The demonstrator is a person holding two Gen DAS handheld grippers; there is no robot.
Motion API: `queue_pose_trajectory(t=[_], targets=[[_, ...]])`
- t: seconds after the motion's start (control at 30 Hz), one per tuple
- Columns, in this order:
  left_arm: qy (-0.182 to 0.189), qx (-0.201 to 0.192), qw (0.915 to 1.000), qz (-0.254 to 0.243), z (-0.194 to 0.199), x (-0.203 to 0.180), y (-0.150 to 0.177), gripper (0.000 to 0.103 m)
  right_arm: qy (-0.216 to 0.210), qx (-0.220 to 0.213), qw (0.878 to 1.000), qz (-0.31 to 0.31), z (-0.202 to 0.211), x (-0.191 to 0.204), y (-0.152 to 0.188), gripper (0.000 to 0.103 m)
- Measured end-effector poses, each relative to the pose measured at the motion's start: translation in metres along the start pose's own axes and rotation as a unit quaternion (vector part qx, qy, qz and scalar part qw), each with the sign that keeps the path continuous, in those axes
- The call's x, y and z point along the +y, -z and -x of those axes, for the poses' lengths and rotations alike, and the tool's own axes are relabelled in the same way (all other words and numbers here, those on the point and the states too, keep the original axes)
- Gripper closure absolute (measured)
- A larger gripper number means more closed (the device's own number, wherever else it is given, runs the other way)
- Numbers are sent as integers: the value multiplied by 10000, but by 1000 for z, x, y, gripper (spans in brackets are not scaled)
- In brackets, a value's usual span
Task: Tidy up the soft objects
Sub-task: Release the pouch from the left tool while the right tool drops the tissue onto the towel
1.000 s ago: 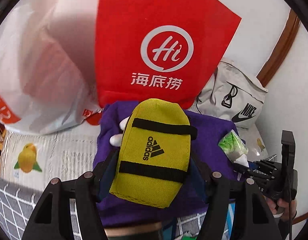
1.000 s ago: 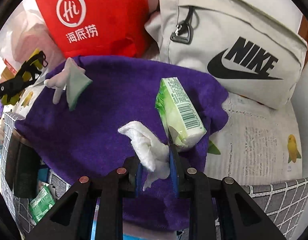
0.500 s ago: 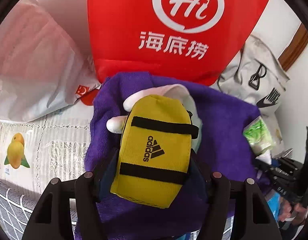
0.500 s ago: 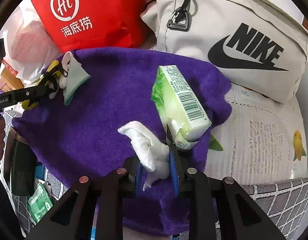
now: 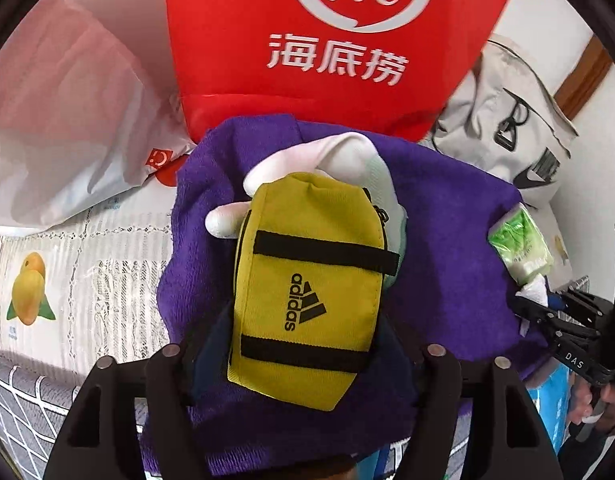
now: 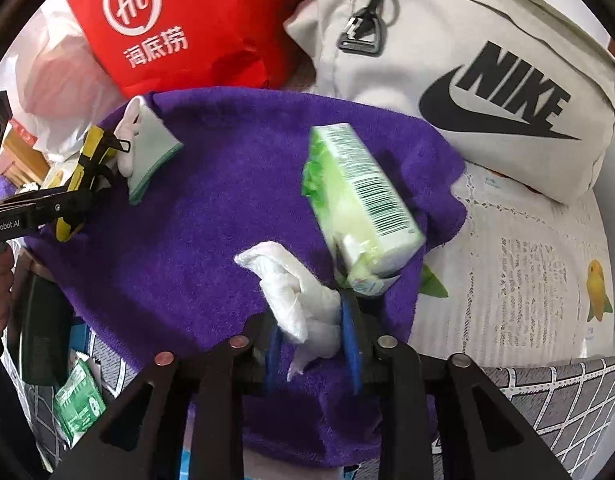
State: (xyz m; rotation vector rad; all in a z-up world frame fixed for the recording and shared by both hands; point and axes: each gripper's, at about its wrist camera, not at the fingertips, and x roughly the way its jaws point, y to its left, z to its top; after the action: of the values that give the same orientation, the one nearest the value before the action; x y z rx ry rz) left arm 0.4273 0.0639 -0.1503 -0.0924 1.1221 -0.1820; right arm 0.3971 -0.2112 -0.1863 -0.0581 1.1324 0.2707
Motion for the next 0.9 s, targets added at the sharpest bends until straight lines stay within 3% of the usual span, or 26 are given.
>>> queue_pose_trajectory(t=[0.2, 0.43, 0.57, 0.9], targets=[[-97, -117, 9997, -200, 14, -10, 6, 22, 114, -57, 9994, 325, 8, 16, 6, 47], [-151, -302, 9994, -34, 44, 0, 16, 22, 143, -222, 9994, 212, 30, 17, 16, 41], [-234, -403, 9989, 12, 62, 4, 23, 22, 82, -418, 9991, 62, 45, 13, 17, 26], [-163, -688, 9975, 17, 110, 5, 50, 22, -117, -619, 9978, -192, 70, 21, 25, 25]])
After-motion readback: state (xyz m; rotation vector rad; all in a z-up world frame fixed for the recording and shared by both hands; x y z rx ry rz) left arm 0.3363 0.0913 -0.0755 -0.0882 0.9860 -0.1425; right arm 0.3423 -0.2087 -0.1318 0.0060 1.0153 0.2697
